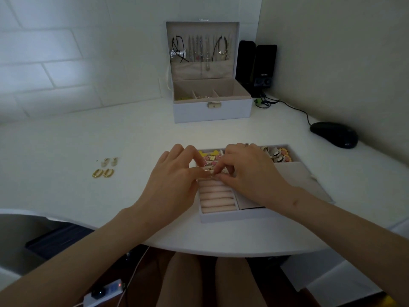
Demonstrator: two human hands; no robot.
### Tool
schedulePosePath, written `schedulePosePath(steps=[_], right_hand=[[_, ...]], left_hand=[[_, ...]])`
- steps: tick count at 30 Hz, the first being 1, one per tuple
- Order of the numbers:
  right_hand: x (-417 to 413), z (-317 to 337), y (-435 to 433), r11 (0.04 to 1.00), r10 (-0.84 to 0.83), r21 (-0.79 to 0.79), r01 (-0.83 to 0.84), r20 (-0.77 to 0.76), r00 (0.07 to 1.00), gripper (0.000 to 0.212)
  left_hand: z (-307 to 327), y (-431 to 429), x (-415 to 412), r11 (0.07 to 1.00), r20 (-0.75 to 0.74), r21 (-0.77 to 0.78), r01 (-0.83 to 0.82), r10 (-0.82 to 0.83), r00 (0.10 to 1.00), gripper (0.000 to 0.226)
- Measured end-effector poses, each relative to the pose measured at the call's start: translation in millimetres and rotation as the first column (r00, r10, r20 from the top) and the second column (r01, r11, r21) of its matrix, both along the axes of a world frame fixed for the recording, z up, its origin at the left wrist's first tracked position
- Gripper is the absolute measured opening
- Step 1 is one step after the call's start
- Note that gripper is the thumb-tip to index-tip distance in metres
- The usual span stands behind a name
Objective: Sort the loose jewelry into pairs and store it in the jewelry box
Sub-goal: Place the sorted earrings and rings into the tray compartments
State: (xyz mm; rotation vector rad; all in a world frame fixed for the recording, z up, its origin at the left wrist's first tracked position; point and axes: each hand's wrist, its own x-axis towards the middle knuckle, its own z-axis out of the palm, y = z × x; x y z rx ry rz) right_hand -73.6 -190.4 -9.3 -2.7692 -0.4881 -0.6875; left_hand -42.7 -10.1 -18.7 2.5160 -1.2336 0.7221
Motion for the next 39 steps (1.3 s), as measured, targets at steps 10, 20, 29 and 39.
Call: schedulePosePath(steps=[10,20,29,39], right_hand=[[2,-4,1,0.977,0.049,-0.211,-0.012,0.169,0.984,0.022],[3,-5,-2,0.982,0.04,-0.186,0.003,0.228,0.973,0.02],[5,-9,-4,0.977,0.041,-0.213,0.013,0.245,0.969,0.009],[1,-11,-3,0.969,0.097,-0.246,-0.025,0.288,0.953,0.017]], left_hand=[[1,1,0,1.0,0.012,0.001,0.005,-0.005,1.0,0.047],[-2,0,-1,1.0,0.014,0.023,-0.008,0.008,1.0,0.047],[-1,-1,4,1.0,0.028,0.012,-0.003,0.003,1.0,0.043],[-4,-1,5,0.998,0.029,0.059,0.038,-0.04,0.999,0.046]])
